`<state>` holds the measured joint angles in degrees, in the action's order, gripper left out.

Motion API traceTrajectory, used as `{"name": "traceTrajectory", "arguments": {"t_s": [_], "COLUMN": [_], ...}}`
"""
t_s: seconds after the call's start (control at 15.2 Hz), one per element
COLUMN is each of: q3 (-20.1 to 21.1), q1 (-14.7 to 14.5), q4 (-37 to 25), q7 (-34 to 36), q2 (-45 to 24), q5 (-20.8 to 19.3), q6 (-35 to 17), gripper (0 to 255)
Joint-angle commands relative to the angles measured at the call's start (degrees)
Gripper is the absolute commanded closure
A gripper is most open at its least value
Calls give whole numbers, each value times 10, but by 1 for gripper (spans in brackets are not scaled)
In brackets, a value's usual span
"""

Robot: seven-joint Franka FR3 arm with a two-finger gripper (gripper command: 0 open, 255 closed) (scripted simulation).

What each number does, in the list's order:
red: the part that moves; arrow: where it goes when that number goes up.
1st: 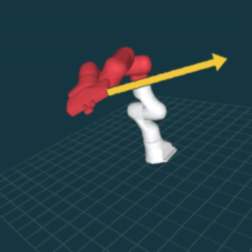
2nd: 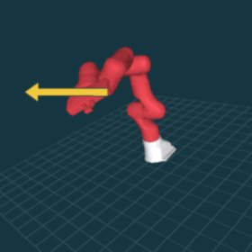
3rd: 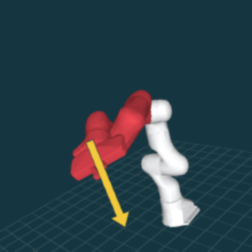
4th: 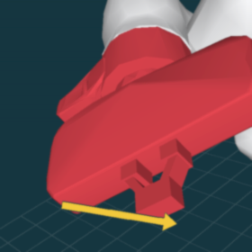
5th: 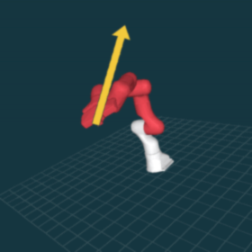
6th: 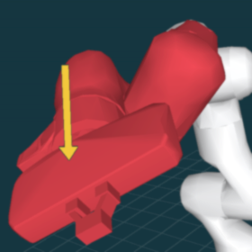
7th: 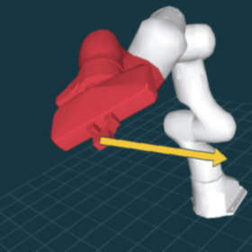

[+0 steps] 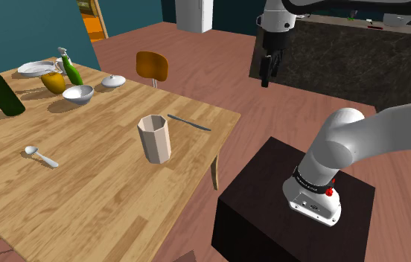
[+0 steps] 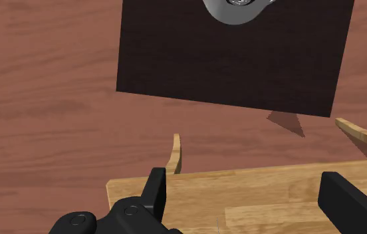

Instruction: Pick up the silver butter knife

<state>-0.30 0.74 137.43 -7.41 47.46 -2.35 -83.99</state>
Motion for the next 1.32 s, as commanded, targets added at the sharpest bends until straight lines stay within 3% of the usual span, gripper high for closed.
{"name": "traceTrajectory", "arguments": {"t_s": [0.0,0.59,1.25], "q3": [0,4,11], "q1": [0,-11,-22], "q4": [0,25,-27], "q7": [0,1,-1], "q2": [0,-141,-343], "q5": [0,9,17], "q6": [0,-188,-363], "gripper": [0,0,0]}}
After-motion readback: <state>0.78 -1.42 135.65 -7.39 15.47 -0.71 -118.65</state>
